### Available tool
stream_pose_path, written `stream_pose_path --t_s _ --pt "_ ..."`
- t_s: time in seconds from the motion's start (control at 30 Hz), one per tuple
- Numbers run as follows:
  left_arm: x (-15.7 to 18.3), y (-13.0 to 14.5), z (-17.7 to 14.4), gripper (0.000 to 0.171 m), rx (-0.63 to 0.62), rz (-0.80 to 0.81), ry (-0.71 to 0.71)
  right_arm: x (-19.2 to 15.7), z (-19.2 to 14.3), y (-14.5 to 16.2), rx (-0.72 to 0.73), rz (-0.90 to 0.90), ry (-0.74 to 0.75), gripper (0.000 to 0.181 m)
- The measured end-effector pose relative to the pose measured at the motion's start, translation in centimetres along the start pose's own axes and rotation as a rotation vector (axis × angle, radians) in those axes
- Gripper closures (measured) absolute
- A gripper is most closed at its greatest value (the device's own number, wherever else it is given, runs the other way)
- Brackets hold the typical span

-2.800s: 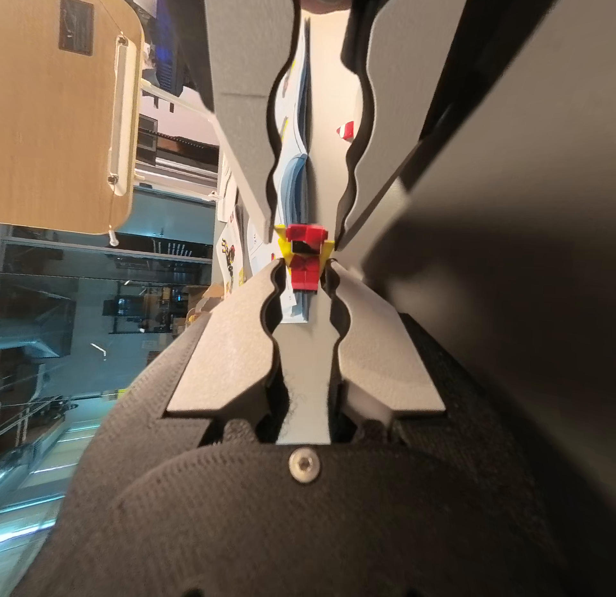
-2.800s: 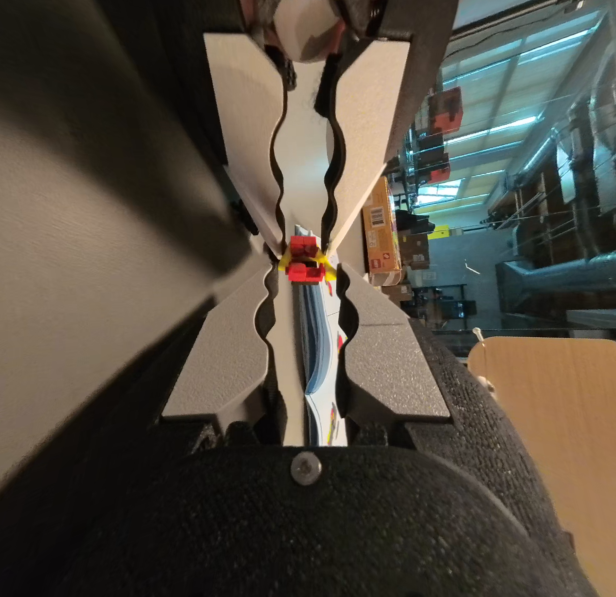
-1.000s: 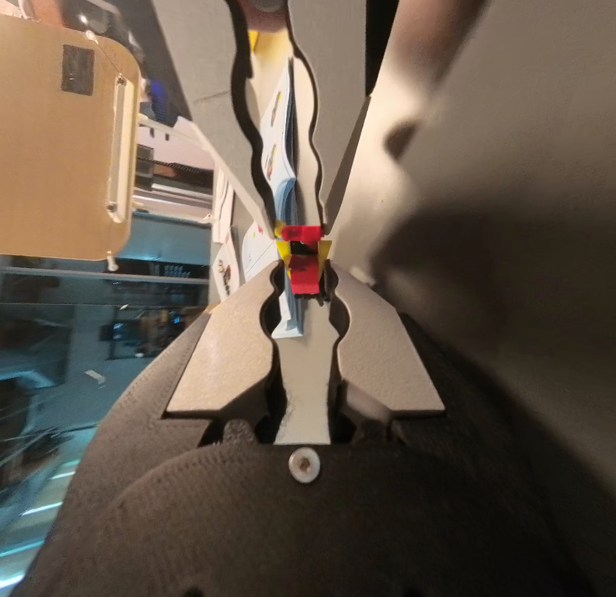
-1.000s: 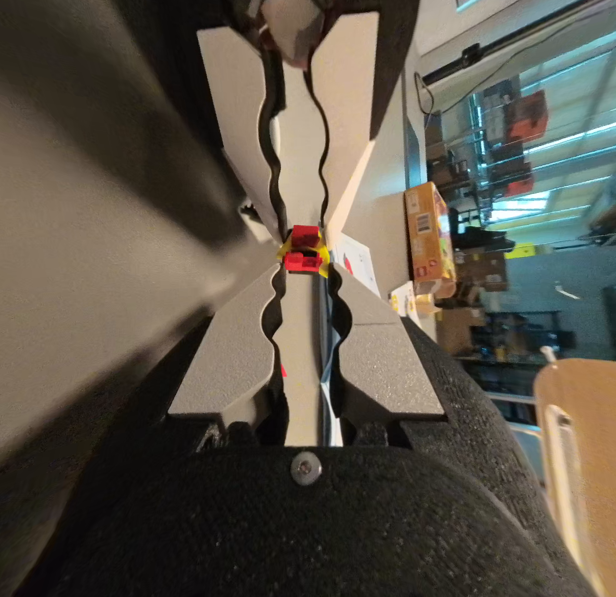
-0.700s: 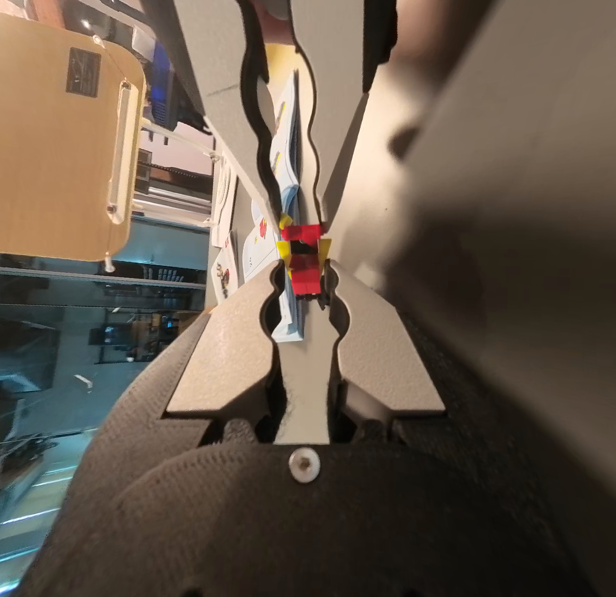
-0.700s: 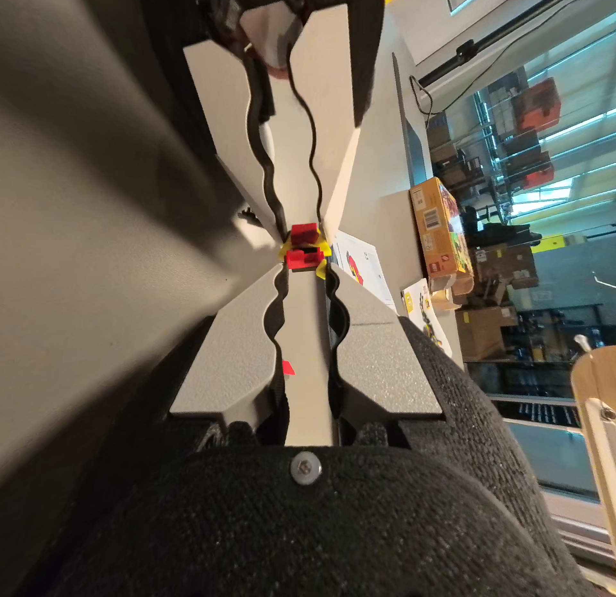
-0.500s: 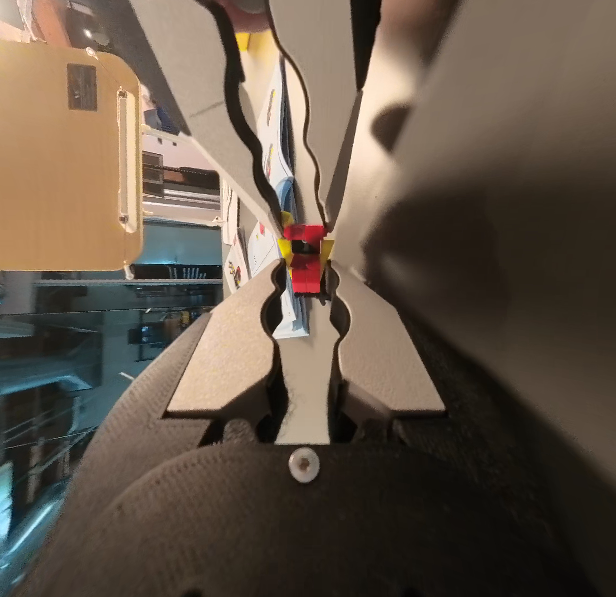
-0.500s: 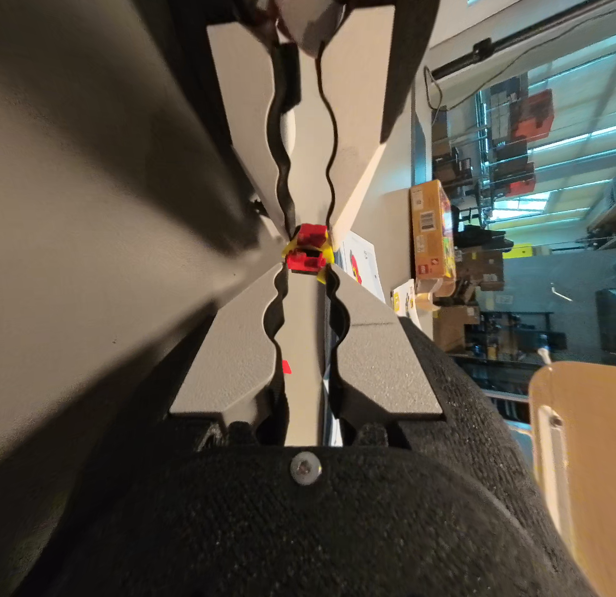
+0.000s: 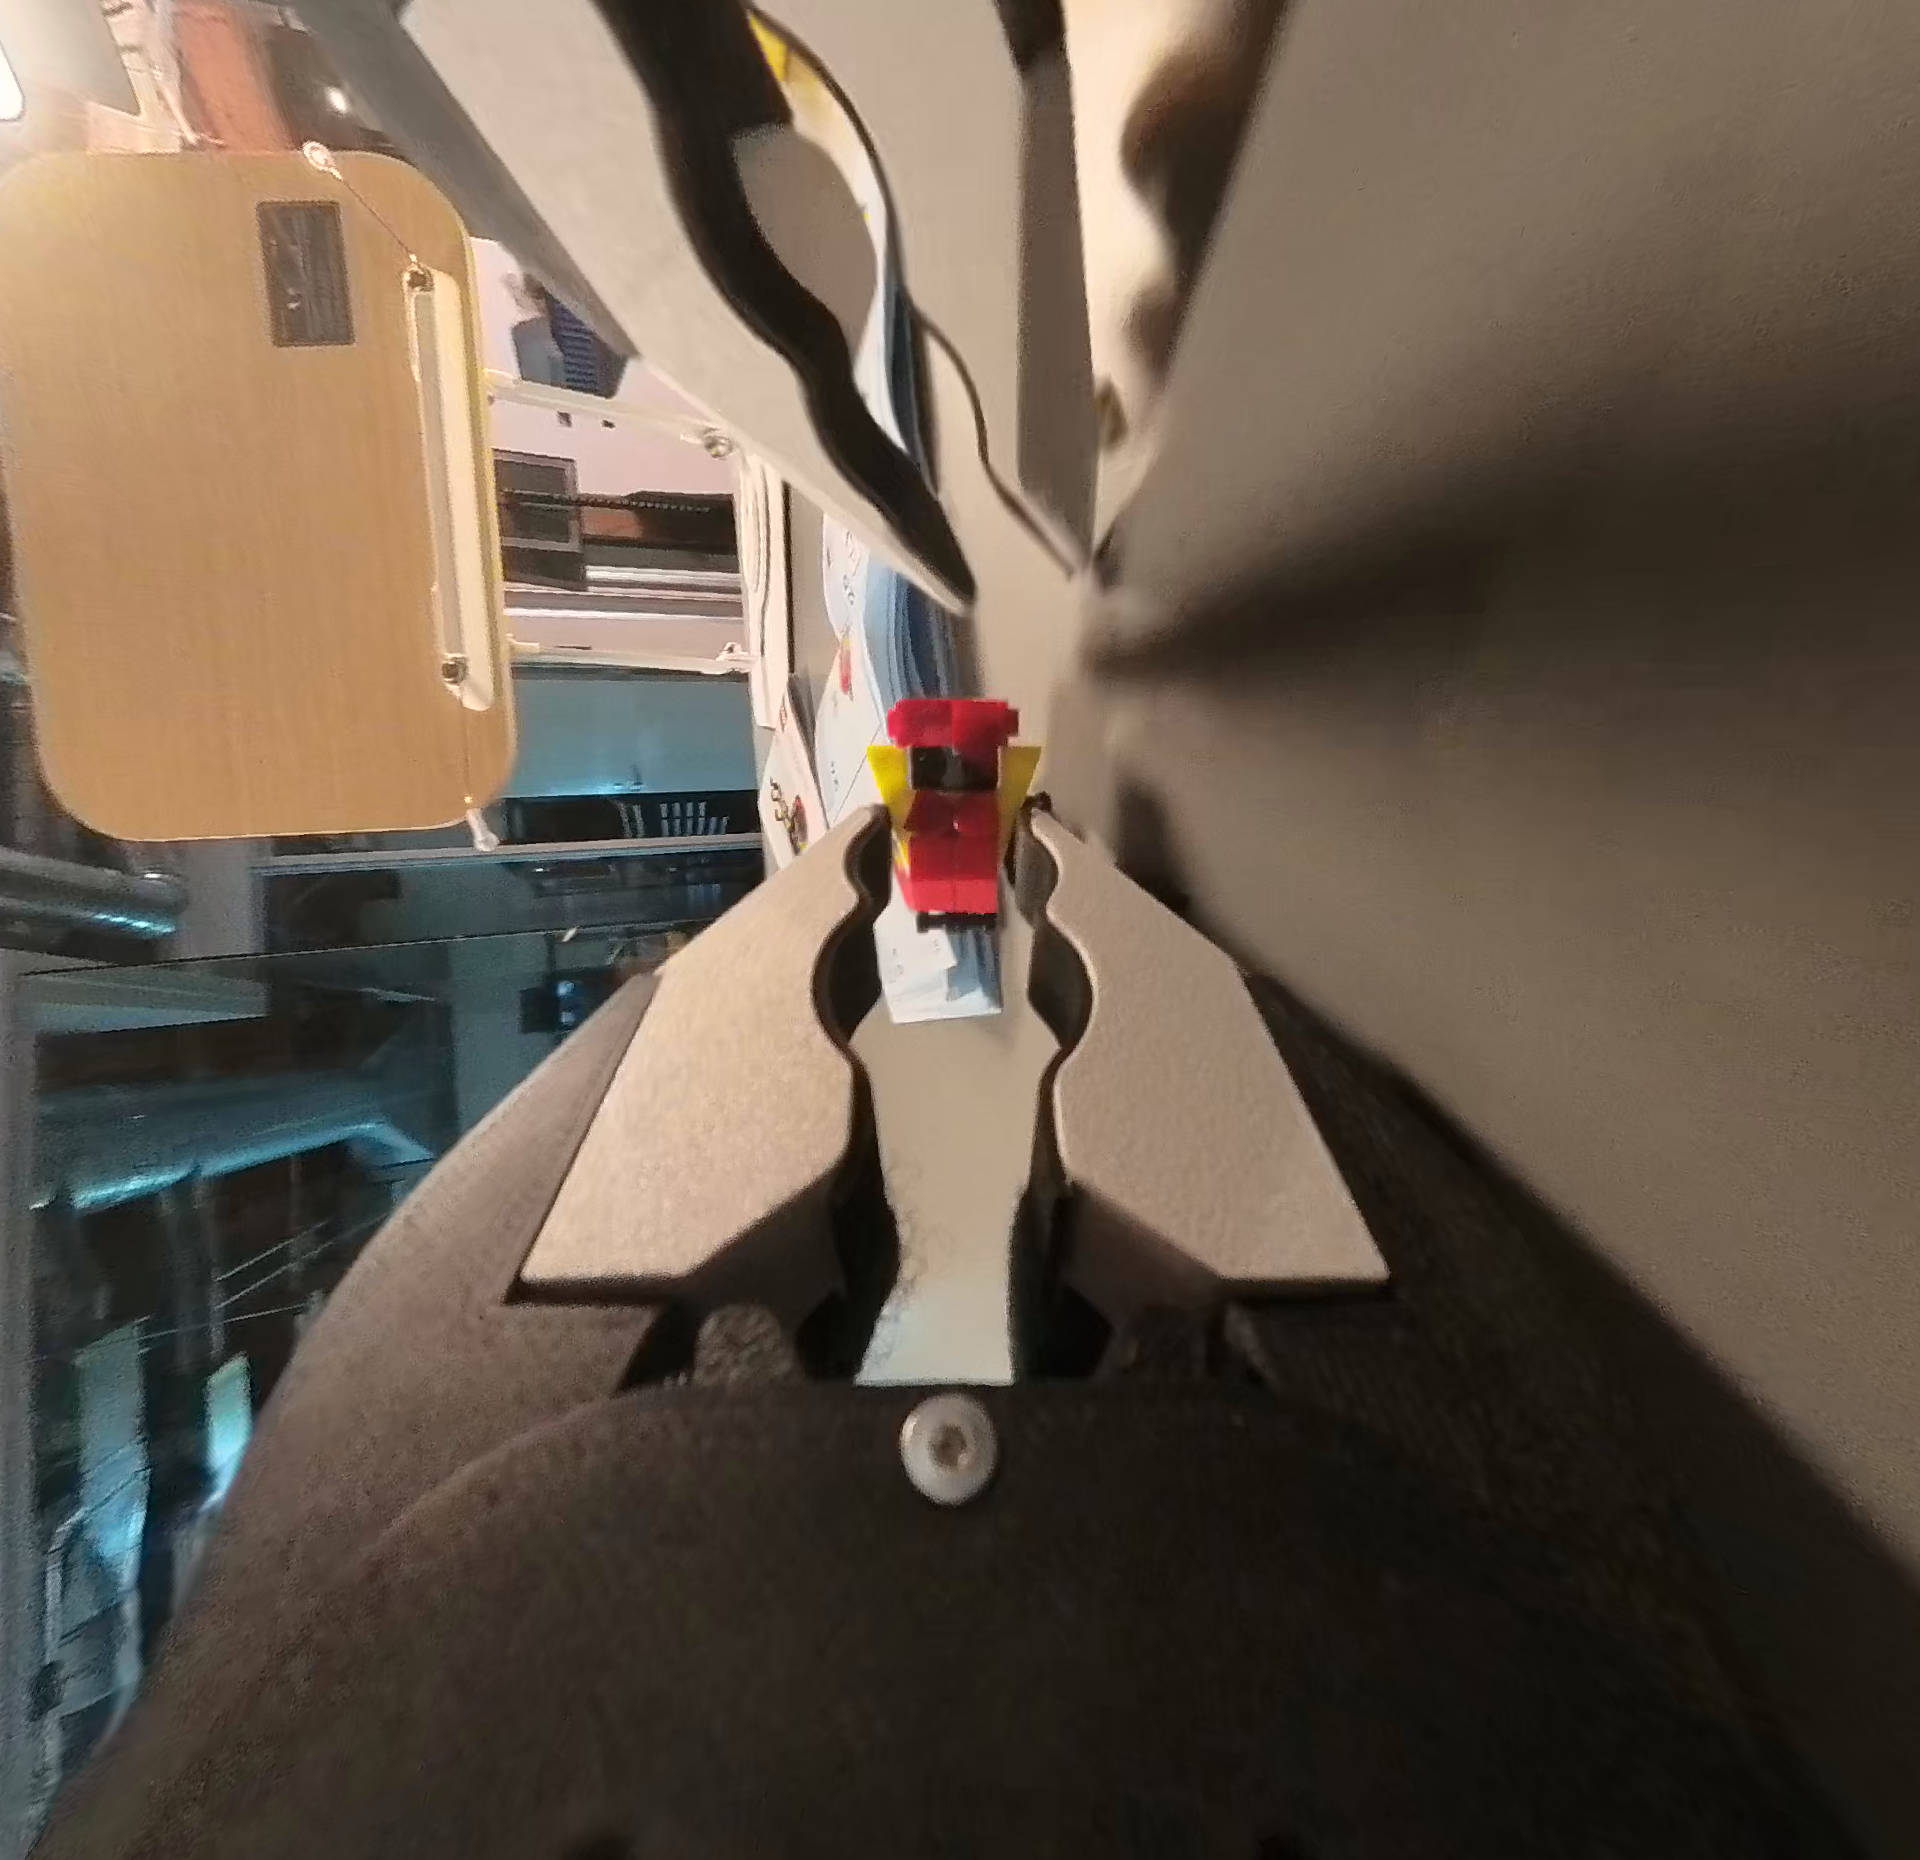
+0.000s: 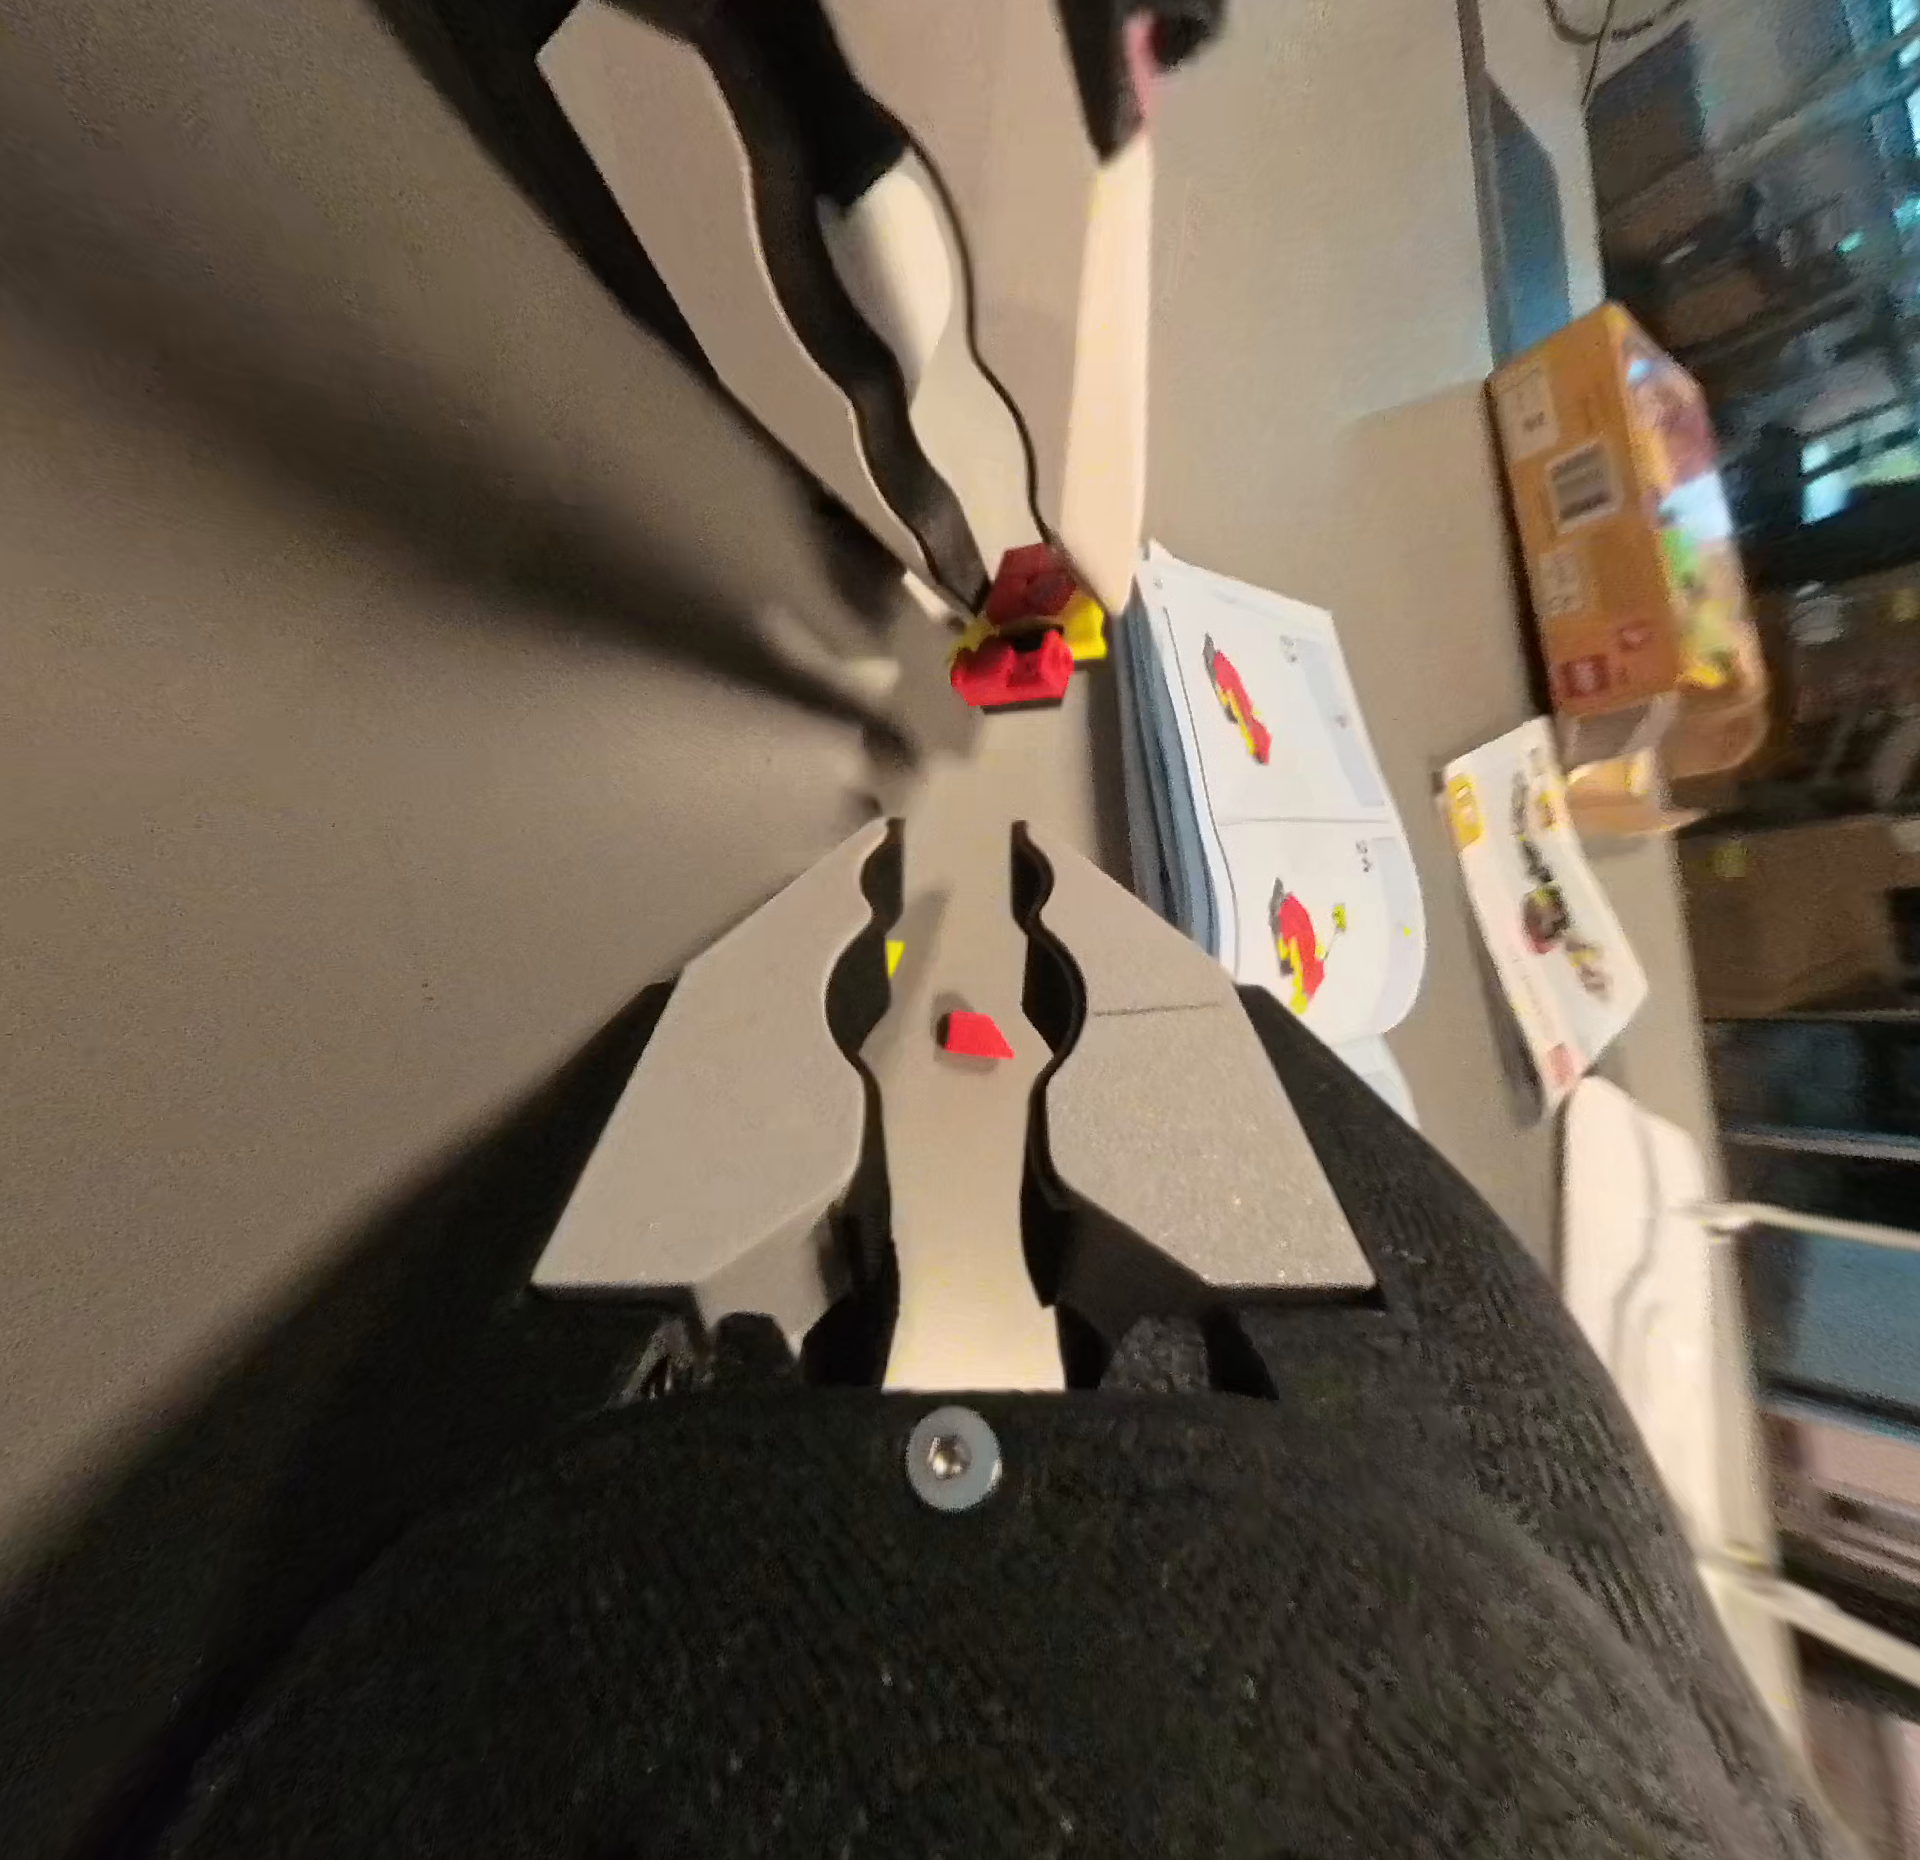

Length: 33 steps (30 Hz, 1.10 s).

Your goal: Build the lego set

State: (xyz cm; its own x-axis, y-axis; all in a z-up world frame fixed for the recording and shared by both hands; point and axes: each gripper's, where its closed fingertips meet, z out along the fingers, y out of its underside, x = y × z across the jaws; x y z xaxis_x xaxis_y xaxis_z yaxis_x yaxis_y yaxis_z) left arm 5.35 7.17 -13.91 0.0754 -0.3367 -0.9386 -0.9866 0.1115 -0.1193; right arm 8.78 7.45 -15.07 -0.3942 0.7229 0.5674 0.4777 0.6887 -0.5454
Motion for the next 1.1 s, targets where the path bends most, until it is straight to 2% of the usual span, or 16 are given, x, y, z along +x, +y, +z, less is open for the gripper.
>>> stream_pose_path --t_s 0.23,0.33,0.53,0.63,0.77,0.97,1.1 --pt "0.0 0.0 0.0 0.149 0.002 0.000 -0.004 -1.6 -2.8 1.0 0.102 0.447 -0.271 0.154" --pt "0.0 -0.2 0.0 0.149 0.010 -0.001 -0.002 -1.7 -2.8 0.8 0.147 0.485 -0.282 0.160" --pt "0.0 -0.4 -0.1 0.149 0.015 0.011 -0.009 -2.0 -2.0 1.4 0.117 0.509 -0.305 0.161" --pt "0.0 -0.4 -0.1 0.149 0.016 0.012 -0.010 -1.5 -2.0 1.8 0.097 0.502 -0.269 0.163" --pt "0.0 -0.4 -0.1 0.149 0.016 0.011 -0.010 0.3 -1.8 3.4 0.007 0.482 -0.117 0.172" --pt "0.0 -0.4 -0.2 0.149 0.014 0.009 -0.010 0.1 -2.3 2.9 -0.001 0.565 -0.066 0.168" --pt "0.0 -0.5 -0.2 0.149 0.017 0.011 -0.011 0.2 -1.9 3.3 -0.034 0.553 -0.040 0.168"
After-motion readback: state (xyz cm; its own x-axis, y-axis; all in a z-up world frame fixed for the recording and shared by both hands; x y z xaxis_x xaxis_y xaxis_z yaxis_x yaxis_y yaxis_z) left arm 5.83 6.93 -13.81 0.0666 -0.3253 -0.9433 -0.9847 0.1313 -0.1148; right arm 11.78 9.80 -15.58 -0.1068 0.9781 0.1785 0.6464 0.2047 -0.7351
